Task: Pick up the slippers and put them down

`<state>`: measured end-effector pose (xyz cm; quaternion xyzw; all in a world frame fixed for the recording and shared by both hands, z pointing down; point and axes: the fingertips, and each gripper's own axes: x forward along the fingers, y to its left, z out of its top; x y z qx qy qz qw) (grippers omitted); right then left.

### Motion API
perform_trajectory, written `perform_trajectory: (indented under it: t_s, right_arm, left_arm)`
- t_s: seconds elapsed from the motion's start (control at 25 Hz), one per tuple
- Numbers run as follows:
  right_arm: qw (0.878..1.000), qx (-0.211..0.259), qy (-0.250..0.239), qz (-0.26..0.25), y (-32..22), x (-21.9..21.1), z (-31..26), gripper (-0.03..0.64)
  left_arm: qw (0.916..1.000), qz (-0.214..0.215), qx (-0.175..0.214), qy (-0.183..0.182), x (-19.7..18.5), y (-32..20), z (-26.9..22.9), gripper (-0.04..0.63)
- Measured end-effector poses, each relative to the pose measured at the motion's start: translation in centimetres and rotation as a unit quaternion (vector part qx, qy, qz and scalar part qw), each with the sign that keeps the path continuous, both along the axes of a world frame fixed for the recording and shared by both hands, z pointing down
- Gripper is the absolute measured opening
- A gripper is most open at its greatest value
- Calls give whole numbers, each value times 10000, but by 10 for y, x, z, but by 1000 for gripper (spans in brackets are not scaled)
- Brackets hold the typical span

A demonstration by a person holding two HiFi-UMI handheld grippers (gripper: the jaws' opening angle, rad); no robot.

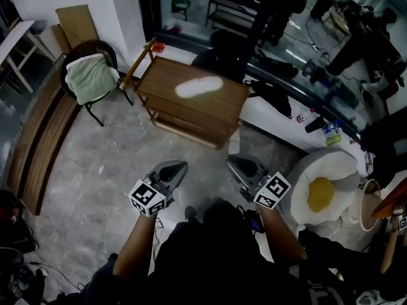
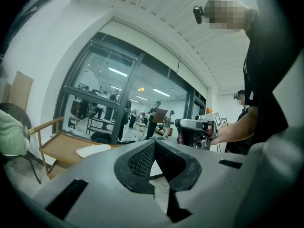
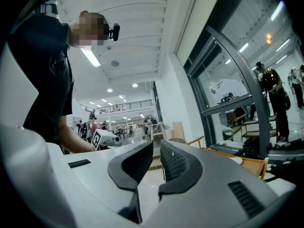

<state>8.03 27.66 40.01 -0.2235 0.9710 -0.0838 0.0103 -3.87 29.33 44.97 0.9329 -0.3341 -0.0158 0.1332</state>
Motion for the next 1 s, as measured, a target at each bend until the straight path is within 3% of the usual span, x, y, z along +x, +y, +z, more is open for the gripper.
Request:
perform_trajectory:
  t_s: [0.36, 1.0]
  right_arm:
    - [9997, -70, -35, -219, -84, -9, 21, 32]
    - [9946, -298, 36, -990, -285, -4, 33, 32]
  left_arm:
    - [9998, -194, -41, -88, -4, -79, 15, 6]
    - [9945, -865, -515, -290, -7, -274, 28, 6]
